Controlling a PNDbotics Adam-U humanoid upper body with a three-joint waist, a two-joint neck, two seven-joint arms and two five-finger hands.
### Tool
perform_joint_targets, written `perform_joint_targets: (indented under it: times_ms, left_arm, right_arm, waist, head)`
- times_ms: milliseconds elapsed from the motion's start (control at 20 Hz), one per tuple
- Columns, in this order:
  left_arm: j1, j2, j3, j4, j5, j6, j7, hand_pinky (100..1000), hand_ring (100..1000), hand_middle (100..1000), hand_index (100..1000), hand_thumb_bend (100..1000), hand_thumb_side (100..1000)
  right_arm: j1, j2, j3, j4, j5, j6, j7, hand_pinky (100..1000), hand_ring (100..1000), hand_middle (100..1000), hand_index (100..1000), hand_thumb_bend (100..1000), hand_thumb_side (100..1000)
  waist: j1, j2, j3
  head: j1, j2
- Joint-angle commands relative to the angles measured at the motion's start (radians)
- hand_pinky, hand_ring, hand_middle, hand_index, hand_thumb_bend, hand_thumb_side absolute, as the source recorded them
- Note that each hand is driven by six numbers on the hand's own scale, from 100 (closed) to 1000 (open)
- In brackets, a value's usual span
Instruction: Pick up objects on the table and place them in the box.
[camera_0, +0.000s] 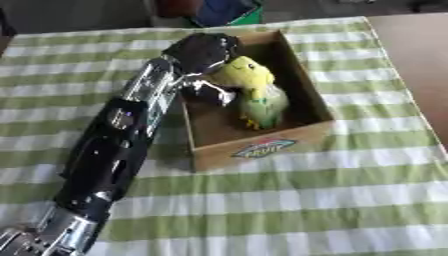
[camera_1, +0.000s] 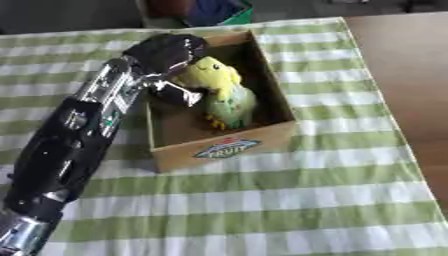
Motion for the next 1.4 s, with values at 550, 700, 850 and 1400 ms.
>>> perform_joint_targets:
  times_ms: [550,700,850,1400]
  left_arm:
    - [-0.020,0.021,0.034,-0.049,-0.083,0.041,0.074,750,958,913,988,899,985]
    - [-0.021,0.023,0.036,-0.053,-0.077,0.048,0.082,728,940,892,967,743,1000]
    - [-0.024,0.028,0.076,-0.102,-0.047,0.078,0.113,711,921,870,945,612,968]
    - [0.049,0.054,0.190,-0.369,0.118,0.243,0.277,633,820,777,877,100,936]
  right_arm:
    - [-0.005,-0.004,-0.006,-0.019,-0.008,0.002,-0.003,766,657,521,806,100,836]
    - [-0.005,-0.005,-0.007,-0.019,-0.008,0.002,-0.003,765,658,522,806,100,839]
    - [-0.004,-0.010,-0.011,-0.019,-0.006,-0.002,-0.010,764,658,523,805,100,841]
    - [0.006,-0.018,-0.022,-0.019,0.003,-0.009,-0.031,763,659,524,805,100,845]
  waist:
    - [-0.006,-0.030,0.000]
    - [-0.007,-0.031,0.002]
    - [-0.010,-0.035,0.010]
    - [-0.020,-0.047,0.041]
  head:
    - [-0.001,-0.004]
    - [-0.003,-0.002]
    - [-0.012,0.002]
    - [-0.072,0.017]
